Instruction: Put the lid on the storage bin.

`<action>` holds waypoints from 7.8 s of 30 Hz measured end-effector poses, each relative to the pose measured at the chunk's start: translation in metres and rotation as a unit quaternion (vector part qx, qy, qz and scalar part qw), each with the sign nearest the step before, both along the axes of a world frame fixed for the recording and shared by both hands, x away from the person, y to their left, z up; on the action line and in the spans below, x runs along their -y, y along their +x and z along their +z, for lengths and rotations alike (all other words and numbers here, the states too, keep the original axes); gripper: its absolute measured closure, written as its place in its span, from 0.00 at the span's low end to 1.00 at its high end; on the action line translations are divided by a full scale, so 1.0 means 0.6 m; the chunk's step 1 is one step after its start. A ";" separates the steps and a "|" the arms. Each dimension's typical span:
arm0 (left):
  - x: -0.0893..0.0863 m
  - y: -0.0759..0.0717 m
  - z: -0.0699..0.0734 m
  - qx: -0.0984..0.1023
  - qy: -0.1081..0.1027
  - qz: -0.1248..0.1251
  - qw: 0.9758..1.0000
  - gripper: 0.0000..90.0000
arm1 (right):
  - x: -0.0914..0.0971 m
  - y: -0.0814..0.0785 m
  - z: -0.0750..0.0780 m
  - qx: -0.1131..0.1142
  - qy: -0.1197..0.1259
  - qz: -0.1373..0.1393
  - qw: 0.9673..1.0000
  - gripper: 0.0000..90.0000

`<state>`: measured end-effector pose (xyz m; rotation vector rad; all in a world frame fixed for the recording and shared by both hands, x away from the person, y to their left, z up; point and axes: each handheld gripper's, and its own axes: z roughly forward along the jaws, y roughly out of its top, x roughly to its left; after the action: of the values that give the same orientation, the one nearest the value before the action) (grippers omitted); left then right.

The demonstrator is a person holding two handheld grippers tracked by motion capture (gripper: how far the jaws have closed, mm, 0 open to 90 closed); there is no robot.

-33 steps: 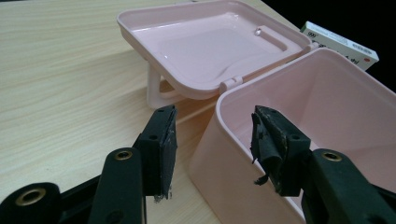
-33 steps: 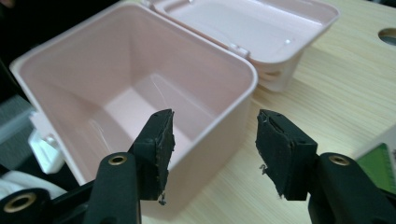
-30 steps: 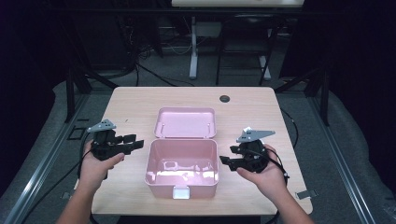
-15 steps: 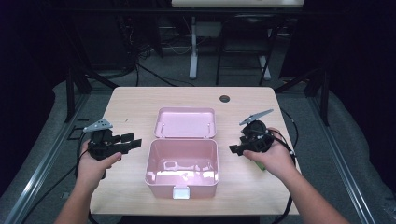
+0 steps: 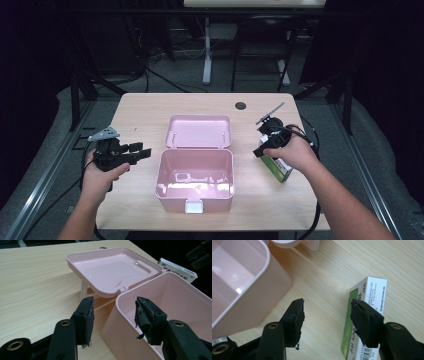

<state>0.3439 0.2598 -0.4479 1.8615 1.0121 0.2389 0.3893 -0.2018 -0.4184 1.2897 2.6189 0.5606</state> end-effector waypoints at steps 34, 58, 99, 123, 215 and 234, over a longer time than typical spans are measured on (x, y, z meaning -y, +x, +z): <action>-0.010 0.001 0.001 0.003 -0.002 0.013 1.000 0.54 | 0.047 0.072 -0.058 -0.061 -0.078 -0.062 0.993 0.54; -0.011 0.004 -0.002 -0.002 -0.003 0.015 1.000 0.54 | 0.031 0.046 -0.069 -0.096 -0.087 -0.023 0.991 0.69; -0.012 0.008 -0.009 -0.008 -0.005 0.016 1.000 0.53 | -0.007 0.038 -0.109 -0.158 -0.127 0.011 0.979 0.66; -0.014 0.009 -0.009 -0.009 -0.004 0.018 1.000 0.53 | -0.008 0.037 -0.106 -0.151 -0.124 0.011 0.981 0.68; -0.011 0.011 -0.015 -0.012 -0.005 0.016 1.000 0.52 | -0.095 -0.017 0.119 -0.075 -0.157 0.167 0.971 0.68; -0.013 0.011 -0.015 -0.013 -0.004 0.018 1.000 0.52 | -0.175 -0.031 0.131 -0.060 -0.167 0.259 0.950 0.68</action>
<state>0.3506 0.2674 -0.4571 1.8455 1.0628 0.2322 0.3706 -0.0968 -0.3400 0.5489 2.9881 0.0861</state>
